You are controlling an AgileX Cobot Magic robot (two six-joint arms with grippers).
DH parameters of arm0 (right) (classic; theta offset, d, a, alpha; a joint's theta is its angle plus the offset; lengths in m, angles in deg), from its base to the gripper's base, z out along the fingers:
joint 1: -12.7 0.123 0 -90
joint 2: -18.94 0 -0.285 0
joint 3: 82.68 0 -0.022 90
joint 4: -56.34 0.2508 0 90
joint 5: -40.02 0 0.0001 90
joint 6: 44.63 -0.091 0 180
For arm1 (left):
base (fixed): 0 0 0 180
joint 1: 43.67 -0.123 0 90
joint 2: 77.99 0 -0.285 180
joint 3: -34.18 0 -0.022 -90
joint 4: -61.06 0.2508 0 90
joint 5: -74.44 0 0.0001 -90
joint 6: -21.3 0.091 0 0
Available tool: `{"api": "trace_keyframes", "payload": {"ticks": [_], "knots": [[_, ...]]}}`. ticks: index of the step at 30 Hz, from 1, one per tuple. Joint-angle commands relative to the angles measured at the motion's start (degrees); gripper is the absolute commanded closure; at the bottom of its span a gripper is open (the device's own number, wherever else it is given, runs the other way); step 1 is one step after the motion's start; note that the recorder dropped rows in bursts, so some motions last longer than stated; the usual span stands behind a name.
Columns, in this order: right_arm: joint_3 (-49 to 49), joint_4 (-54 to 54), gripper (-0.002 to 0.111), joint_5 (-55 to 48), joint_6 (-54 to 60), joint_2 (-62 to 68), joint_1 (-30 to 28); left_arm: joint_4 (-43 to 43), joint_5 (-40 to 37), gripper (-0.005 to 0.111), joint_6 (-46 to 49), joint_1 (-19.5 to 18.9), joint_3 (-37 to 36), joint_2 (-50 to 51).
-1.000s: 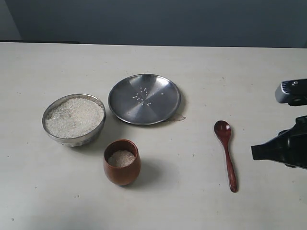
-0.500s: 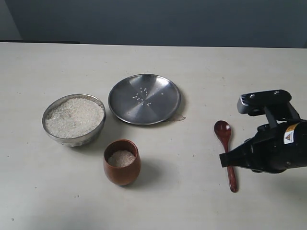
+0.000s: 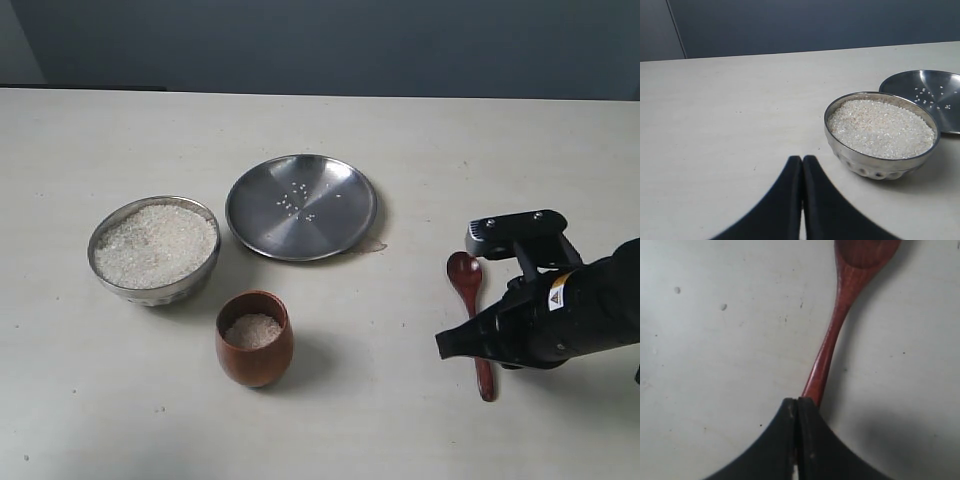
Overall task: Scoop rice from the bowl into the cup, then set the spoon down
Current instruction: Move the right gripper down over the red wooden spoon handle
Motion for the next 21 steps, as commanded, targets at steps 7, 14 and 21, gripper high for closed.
{"api": "trace_keyframes", "payload": {"ticks": [7, 14, 21], "knots": [[-0.2, -0.2, 0.08, 1.2, 0.0, 1.3, 0.2, -0.1, 0.5, 0.106, -0.3, -0.1, -0.3, -0.3], [-0.2, -0.2, 0.081, 1.3, 0.0, 4.5, 0.2, -0.1, 0.5, 0.106, -0.3, -0.1, -0.3, -0.3], [-0.2, -0.2, 0.081, 2.3, 0.0, 8.8, 0.2, -0.1, 0.5, 0.106, -0.3, -0.1, -0.3, -0.3]]}}
